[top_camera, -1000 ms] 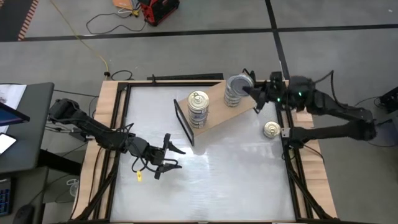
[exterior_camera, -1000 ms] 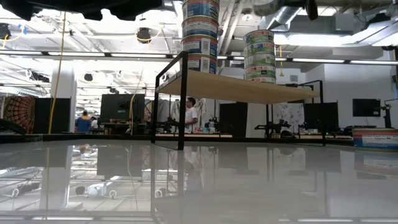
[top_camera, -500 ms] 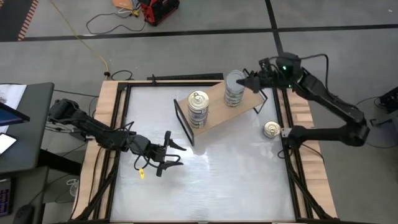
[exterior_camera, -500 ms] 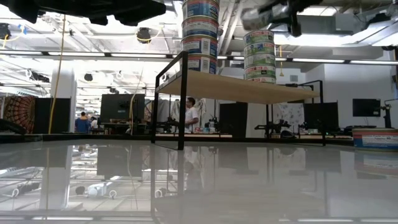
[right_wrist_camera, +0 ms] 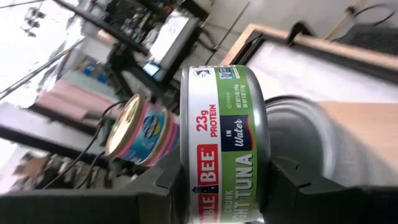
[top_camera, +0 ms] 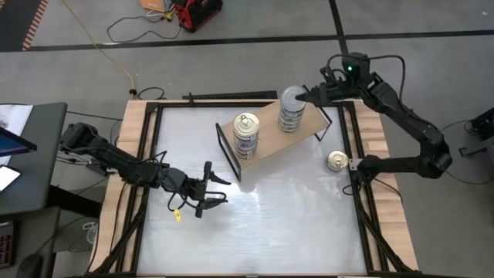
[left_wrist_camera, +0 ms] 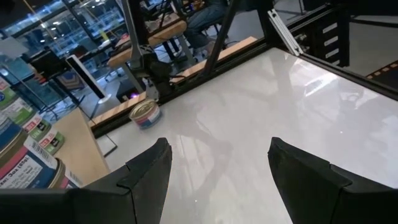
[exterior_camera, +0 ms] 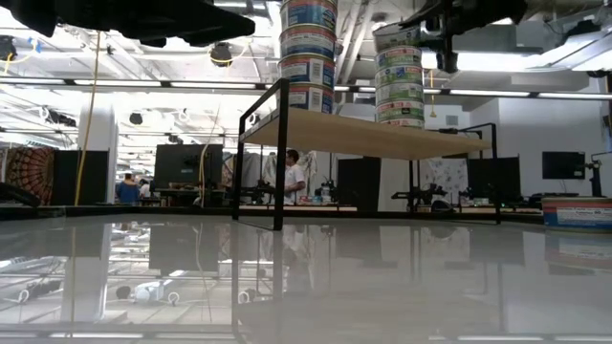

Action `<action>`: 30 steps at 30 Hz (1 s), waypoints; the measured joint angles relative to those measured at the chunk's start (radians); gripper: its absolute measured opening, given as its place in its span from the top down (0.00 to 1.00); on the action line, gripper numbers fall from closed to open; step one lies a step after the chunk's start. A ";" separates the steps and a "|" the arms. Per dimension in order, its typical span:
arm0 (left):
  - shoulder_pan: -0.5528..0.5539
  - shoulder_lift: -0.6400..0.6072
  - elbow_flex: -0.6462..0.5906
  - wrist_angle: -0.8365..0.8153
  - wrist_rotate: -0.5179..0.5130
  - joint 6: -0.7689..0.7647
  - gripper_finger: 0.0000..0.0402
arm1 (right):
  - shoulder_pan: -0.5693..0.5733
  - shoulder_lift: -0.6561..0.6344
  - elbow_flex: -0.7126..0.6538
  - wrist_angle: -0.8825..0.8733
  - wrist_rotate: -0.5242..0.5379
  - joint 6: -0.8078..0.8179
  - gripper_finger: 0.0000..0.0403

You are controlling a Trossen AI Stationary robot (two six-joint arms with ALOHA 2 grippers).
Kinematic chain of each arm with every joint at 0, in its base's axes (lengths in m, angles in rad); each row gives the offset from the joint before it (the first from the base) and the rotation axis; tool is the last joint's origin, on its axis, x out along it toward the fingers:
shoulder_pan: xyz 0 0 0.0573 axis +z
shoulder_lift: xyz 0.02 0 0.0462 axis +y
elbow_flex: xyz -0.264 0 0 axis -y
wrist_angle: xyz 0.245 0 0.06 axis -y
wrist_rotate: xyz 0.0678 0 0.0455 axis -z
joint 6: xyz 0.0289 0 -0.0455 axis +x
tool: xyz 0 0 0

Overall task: Stack canned seafood by type on shelf
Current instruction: Stack the green tuna can on top of the green tuna can

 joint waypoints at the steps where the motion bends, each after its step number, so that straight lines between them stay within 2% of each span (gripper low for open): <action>1: 0.000 0.000 0.000 0.000 -0.001 0.000 0.36 | 0.000 0.006 0.000 0.000 -0.016 0.000 0.59; 8: 0.000 0.000 0.000 -0.009 -0.023 0.000 0.36 | -0.058 0.023 0.000 -0.011 -0.141 0.052 0.59; 13: 0.000 0.000 0.000 -0.017 -0.023 -0.002 0.36 | -0.099 0.018 -0.001 -0.009 -0.146 0.057 0.59; 23: 0.000 0.000 0.000 -0.023 -0.055 0.016 0.36 | -0.104 0.019 -0.001 -0.020 -0.206 0.063 0.58; 30: 0.000 0.000 0.000 -0.012 -0.068 0.033 0.36 | -0.118 0.019 -0.001 -0.021 -0.208 0.070 0.57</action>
